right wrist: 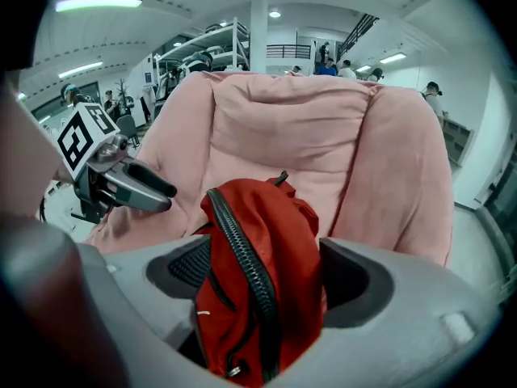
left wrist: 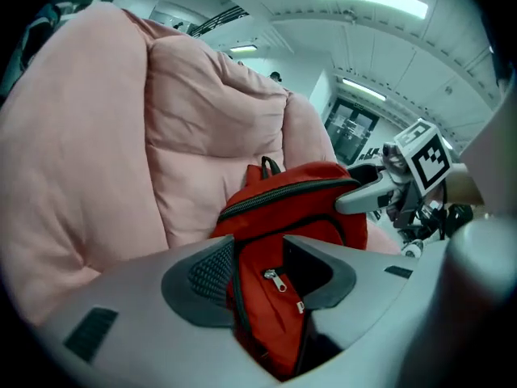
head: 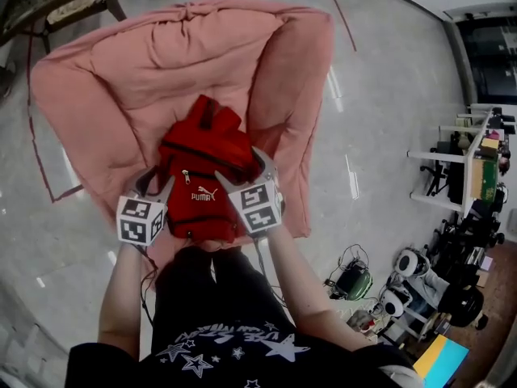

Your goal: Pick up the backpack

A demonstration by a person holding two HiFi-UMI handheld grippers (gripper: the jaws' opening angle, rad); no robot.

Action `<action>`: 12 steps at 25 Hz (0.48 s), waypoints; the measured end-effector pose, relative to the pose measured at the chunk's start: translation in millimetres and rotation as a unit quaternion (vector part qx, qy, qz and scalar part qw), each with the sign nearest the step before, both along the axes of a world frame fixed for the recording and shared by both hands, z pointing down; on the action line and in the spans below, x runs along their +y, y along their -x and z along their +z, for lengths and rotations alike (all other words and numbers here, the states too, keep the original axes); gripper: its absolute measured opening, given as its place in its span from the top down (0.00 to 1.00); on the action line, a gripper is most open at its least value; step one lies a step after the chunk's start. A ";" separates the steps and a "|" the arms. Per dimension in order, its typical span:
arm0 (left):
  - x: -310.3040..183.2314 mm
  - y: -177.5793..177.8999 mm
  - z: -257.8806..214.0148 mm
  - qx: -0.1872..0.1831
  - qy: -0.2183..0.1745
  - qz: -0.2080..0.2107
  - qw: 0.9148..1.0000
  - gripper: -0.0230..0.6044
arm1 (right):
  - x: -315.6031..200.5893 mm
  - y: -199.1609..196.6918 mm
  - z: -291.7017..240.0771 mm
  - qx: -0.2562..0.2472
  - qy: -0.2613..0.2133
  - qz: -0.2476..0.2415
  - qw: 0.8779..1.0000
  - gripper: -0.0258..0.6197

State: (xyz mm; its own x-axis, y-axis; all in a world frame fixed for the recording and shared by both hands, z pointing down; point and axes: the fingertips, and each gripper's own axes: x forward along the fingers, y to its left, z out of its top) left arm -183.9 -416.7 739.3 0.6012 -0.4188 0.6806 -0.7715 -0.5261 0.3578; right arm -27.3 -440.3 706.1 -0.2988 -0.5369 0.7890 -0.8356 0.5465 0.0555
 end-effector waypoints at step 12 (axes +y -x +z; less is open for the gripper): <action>-49.7 -14.9 67.9 -0.088 -0.042 0.118 0.988 0.54 | -22.0 -0.7 31.7 0.049 -0.009 -0.039 0.998 0.33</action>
State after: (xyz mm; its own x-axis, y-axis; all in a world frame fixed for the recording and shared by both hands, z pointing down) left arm -169.0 -466.4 807.2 0.5637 -0.3398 0.7529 -0.6700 -0.7211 0.1762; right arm -26.5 -462.2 737.8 -0.2625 -0.5291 0.8069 -0.7810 0.6076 0.1444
